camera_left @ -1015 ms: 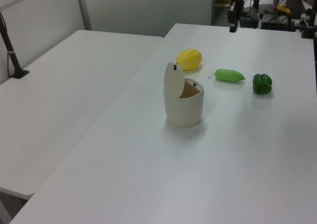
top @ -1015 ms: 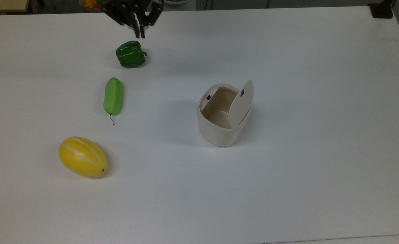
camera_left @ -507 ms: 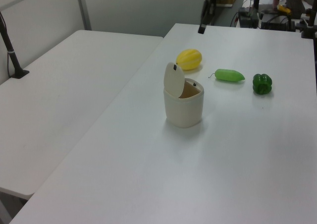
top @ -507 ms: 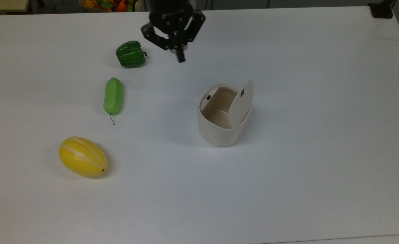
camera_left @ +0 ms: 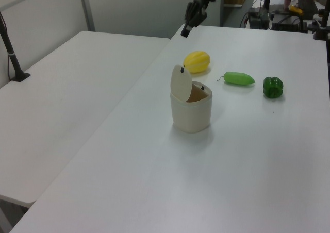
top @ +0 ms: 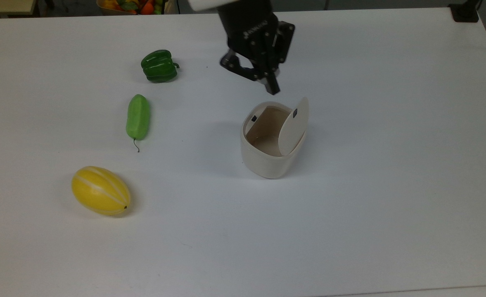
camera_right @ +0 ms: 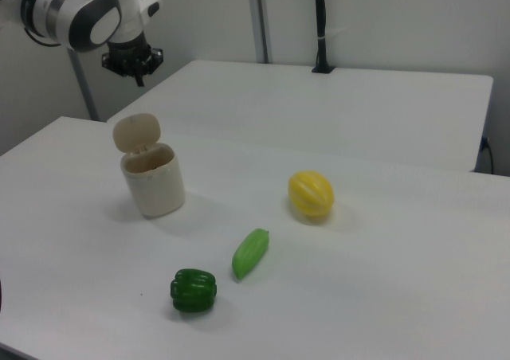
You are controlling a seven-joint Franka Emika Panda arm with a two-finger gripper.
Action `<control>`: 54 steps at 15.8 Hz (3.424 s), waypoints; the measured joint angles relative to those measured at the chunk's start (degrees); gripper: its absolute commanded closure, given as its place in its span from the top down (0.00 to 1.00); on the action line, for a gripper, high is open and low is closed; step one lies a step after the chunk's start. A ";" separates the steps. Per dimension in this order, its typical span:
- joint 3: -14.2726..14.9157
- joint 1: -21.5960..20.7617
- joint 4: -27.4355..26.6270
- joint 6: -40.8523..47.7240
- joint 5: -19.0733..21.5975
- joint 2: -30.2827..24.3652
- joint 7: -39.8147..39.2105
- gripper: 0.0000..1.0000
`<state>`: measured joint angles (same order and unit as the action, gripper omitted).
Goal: Close garbage bin
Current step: 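Move the gripper over to the open lid of the cream bin, then push the raised flip lid down onto the bin opening with the gripper, then lift the gripper up off the closed lid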
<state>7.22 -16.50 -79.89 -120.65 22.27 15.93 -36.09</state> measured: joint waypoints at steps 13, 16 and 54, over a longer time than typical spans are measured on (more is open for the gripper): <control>-0.08 -4.28 3.28 -0.14 -0.15 6.33 -6.66 0.00; -0.06 -4.27 3.27 1.74 -0.73 7.13 -8.51 0.00; 5.12 -3.67 -2.79 10.62 -7.62 5.91 -7.52 0.13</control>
<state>12.34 -20.17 -82.68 -110.04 14.65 21.85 -43.62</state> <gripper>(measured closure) 0.974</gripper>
